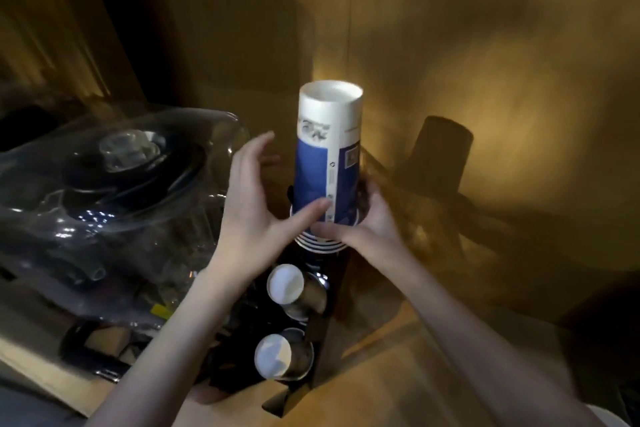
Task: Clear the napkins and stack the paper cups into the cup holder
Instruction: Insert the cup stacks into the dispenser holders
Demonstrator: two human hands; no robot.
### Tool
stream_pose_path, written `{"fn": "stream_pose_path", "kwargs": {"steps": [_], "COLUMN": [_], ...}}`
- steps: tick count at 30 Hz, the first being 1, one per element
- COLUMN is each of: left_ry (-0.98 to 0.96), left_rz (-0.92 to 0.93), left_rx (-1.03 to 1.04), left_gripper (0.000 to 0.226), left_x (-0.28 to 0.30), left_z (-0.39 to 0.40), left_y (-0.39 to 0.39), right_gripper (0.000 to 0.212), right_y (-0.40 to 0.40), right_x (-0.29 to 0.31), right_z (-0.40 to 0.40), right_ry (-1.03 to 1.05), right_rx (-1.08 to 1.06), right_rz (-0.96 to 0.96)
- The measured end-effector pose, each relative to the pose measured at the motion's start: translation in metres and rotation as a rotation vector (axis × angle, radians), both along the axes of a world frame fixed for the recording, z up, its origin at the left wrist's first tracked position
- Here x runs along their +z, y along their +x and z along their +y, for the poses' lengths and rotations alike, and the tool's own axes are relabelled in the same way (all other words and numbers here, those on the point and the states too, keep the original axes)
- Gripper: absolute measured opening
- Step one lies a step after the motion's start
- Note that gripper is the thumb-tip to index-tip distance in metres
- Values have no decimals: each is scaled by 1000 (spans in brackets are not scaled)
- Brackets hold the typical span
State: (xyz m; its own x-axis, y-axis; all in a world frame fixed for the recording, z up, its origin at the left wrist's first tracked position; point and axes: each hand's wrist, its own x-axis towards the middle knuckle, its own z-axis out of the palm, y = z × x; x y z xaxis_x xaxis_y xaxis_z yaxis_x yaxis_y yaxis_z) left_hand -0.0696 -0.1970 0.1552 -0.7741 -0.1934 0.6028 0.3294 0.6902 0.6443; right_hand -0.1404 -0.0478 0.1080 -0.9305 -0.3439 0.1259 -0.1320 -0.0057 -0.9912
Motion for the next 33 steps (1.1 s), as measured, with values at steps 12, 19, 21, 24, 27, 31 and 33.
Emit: {"fn": "stream_pose_path", "kwargs": {"steps": [12,19,21,24,27,31,33], "left_ry": [-85,-142,-150,-139,-123,-176,-213], "left_rz": [-104,-238,-280,-352,-402,-483,-527], "left_rx": [109,113,91,70,101,174,207], "left_gripper": [76,72,70,66,64,65,65], "left_x": [-8,-43,-55,-74,-85,-83,-79], "left_z": [-4,-8,-8,-5,-4,-4,-2], "left_y": [-38,-54,-59,-65,-69,-73,-72], "right_gripper": [86,85,81,75,64,60,57], "right_y": [-23,-29,-26,-21,-21,-23,-24], "right_x": [-68,-90,-88,-90,-88,-82,-80], "right_z": [-49,-50,-51,-47,-45,-45,-45], "right_ry": [169,353,374,376,436,574,674], "right_rx": [-206,-180,-216,-293,-287,-257,-240], "right_rz": [181,145,177,272,314,386,442]}}
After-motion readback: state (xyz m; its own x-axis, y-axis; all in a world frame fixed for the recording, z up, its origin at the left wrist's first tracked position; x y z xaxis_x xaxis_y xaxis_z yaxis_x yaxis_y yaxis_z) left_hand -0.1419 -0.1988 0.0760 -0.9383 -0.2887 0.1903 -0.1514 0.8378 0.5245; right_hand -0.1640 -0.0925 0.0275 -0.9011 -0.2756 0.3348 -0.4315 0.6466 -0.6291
